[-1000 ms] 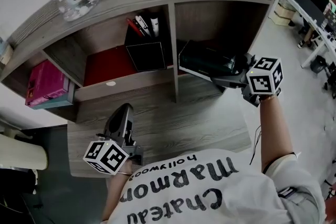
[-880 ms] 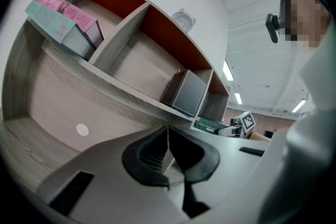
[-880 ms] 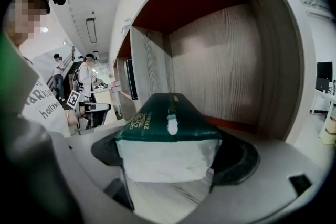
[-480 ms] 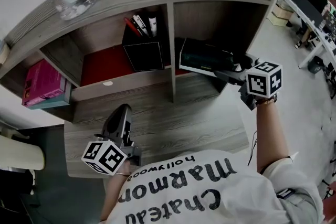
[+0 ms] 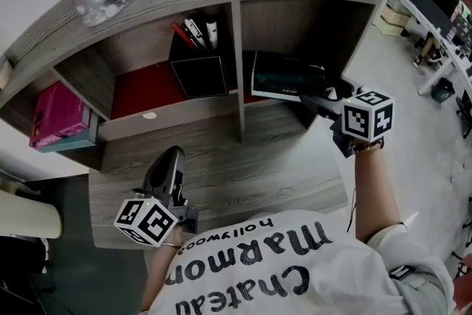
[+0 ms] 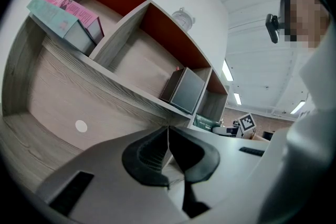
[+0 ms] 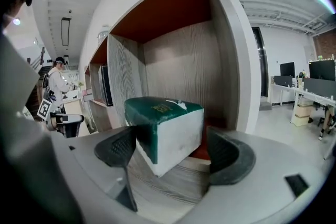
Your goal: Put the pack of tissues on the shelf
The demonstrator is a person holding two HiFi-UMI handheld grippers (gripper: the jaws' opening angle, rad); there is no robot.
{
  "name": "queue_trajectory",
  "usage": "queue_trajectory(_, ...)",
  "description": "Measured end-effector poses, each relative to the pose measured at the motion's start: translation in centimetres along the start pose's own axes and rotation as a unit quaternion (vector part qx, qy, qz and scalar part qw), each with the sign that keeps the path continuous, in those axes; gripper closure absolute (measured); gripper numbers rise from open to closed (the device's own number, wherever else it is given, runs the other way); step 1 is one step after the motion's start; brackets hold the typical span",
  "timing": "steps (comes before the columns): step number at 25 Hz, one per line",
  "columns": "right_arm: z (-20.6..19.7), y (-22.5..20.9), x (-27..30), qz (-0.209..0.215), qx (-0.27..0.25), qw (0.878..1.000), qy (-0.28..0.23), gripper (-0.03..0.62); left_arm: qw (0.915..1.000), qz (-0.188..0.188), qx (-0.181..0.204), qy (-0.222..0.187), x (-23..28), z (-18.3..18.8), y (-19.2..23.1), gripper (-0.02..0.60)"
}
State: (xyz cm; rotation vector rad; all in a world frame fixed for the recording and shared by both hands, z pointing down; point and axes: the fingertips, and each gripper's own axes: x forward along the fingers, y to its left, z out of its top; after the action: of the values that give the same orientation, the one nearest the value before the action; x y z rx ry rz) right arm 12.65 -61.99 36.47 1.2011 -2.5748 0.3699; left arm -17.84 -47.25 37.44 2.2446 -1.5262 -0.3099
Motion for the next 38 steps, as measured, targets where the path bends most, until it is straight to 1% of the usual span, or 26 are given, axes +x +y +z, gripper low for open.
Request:
queue_trajectory(5,0.1,-0.1,0.2,-0.006,0.017,1.000,-0.008,0.180,1.0000,0.000,0.000,-0.005,-0.2,0.0,0.2,0.560)
queue_trajectory(7,0.2,-0.1,0.4,-0.009,0.019,1.000,-0.010,0.221,1.0000,0.004,-0.001,-0.002,-0.3,-0.1,0.3,0.560)
queue_trajectory(9,0.3,0.1,0.7,-0.010,0.015,1.000,-0.010,0.240,1.0000,0.006,-0.001,0.000,-0.4,-0.1,0.3,0.560)
queue_trajectory(12,0.5,0.3,1.1,-0.015,0.002,1.000,-0.008,0.241,0.9999,0.010,-0.001,-0.003,-0.7,0.0,0.6,0.560)
queue_trajectory(16,0.8,-0.1,1.3,-0.042,-0.025,0.999,-0.005,0.238,0.9999,0.010,-0.002,-0.007,-0.9,0.0,0.9,0.560)
queue_trajectory(20,0.9,-0.5,1.5,-0.053,-0.026,0.998,-0.003,0.235,0.9999,0.012,-0.002,-0.005,-1.1,-0.1,1.1,0.560)
queue_trajectory(28,1.1,-1.8,2.0,-0.073,0.002,0.997,-0.009,0.241,0.9996,0.027,-0.003,-0.010,-1.6,0.4,1.8,0.560)
queue_trajectory(33,1.1,-1.9,2.7,-0.059,0.048,0.997,-0.017,0.256,0.9996,0.025,-0.004,-0.009,-1.7,0.5,1.6,0.560)
queue_trajectory(38,1.2,-1.9,3.4,-0.054,0.060,0.997,-0.015,0.256,0.9995,0.026,-0.003,-0.017,-1.8,1.3,1.9,0.560)
